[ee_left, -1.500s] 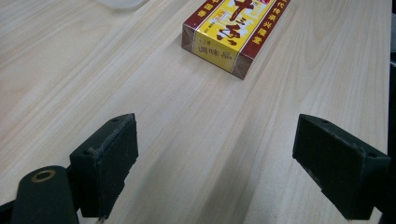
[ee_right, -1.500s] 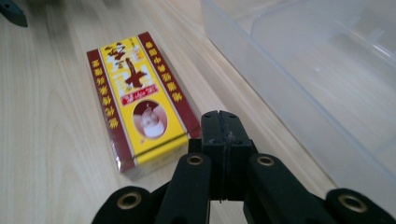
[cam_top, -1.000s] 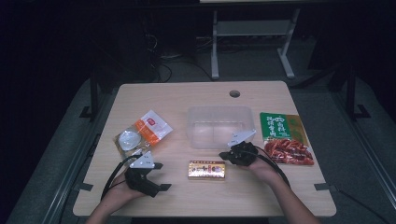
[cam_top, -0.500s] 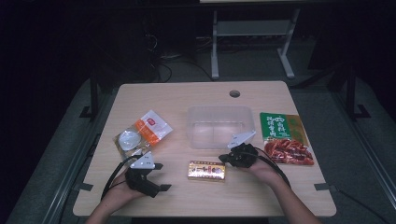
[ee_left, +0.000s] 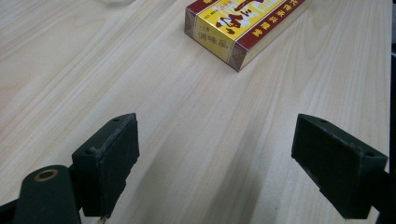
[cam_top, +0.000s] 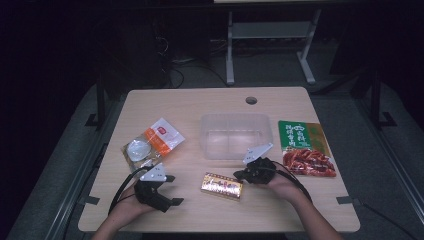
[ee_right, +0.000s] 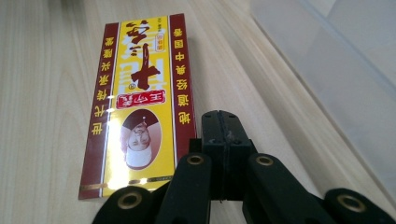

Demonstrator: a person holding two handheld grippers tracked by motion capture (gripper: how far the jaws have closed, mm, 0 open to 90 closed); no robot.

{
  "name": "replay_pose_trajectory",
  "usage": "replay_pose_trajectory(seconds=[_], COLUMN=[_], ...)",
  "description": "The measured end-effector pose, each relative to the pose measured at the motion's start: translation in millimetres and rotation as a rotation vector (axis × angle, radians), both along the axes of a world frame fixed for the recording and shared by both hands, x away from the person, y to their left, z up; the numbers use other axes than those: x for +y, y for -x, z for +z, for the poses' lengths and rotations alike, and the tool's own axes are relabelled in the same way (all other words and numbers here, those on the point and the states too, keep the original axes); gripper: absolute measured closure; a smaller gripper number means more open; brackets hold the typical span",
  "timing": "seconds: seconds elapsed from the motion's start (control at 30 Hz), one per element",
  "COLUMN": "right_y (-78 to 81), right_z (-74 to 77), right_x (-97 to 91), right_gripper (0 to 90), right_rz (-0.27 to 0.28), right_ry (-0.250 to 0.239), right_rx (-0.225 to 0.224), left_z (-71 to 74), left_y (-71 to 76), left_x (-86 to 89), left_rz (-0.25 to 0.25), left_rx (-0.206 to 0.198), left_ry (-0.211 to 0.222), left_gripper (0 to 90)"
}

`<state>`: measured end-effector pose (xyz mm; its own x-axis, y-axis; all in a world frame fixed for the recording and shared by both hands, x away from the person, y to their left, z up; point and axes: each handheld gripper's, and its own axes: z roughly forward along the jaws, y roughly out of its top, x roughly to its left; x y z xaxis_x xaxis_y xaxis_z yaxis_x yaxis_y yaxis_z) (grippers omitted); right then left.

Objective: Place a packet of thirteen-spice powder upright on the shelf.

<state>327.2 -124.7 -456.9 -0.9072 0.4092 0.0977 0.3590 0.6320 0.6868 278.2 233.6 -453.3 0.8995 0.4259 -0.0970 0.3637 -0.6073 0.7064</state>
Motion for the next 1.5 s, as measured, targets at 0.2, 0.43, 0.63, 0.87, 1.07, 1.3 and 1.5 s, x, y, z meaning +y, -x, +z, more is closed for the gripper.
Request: replay_pose_trajectory(seconds=[0.2,0.43,0.63,0.87,1.07,1.3,1.5], right_y=[3.8,10.5,27.5,49.6,52.4,50.1,52.3], right_z=[-1.3,4.5,16.2,18.9,12.4,4.7,-3.6], right_x=[1.5,1.8,-4.5,-2.7,8.9,18.7,25.2], right_gripper=[89.9,82.1,52.0,36.0,29.4,27.0,30.1], right_rz=[0.031,0.002,-0.041,-0.048,-0.036,-0.003,0.007], right_ry=[0.006,0.005,0.003,0.018,0.064,0.087,0.142], right_rx=[0.016,0.026,0.073,0.065,0.053,0.051,0.012], left_z=[0.0,-0.1,-0.3,0.1,0.0,-0.2,0.3], left_y=[0.6,1.2,1.2,1.8,2.4,2.4,2.5], left_x=[-1.1,-1.7,-1.4,-2.3,-3.1,-4.1,-4.0], left_rz=[-0.004,-0.003,-0.001,-0.005,-0.009,-0.017,-0.016], left_rx=[0.002,0.002,0.002,0.003,0.003,0.003,0.0], left_ry=[0.003,0.009,0.014,0.013,0.015,0.009,0.005], left_gripper=[14.6,14.6,14.6,14.6,14.6,14.6,14.6])
